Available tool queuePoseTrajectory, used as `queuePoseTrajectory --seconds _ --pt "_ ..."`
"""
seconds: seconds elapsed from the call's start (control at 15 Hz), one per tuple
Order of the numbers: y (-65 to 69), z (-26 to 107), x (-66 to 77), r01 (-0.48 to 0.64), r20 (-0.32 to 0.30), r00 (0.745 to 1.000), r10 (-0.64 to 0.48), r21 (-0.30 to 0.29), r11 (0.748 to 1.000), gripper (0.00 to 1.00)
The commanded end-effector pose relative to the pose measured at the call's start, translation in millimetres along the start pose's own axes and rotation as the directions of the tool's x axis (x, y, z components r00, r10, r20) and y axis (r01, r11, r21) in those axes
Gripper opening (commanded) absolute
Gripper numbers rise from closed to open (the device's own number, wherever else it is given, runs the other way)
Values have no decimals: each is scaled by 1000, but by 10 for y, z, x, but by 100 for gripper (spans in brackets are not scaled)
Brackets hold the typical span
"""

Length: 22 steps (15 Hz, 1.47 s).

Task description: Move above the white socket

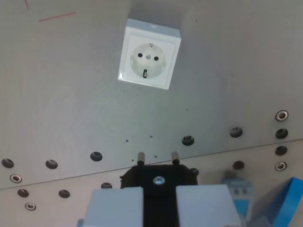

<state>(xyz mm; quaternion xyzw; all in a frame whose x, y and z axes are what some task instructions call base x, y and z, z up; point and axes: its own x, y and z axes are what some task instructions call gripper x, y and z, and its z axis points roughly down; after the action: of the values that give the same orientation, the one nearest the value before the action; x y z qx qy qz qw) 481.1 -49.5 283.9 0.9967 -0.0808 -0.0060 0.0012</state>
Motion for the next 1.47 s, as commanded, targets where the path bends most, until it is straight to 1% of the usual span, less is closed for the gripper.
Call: queuePoseTrajectory --seconds 0.07,0.67,1.13,1.47 --pt "-5 85 6 -46 -36 998 46 5 999 0" --pt "-20 315 4 -91 -67 994 92 15 996 0" --pt "-39 574 -8 -133 -77 988 135 22 991 0" --pt "-50 773 -8 -165 -72 984 166 21 986 0"
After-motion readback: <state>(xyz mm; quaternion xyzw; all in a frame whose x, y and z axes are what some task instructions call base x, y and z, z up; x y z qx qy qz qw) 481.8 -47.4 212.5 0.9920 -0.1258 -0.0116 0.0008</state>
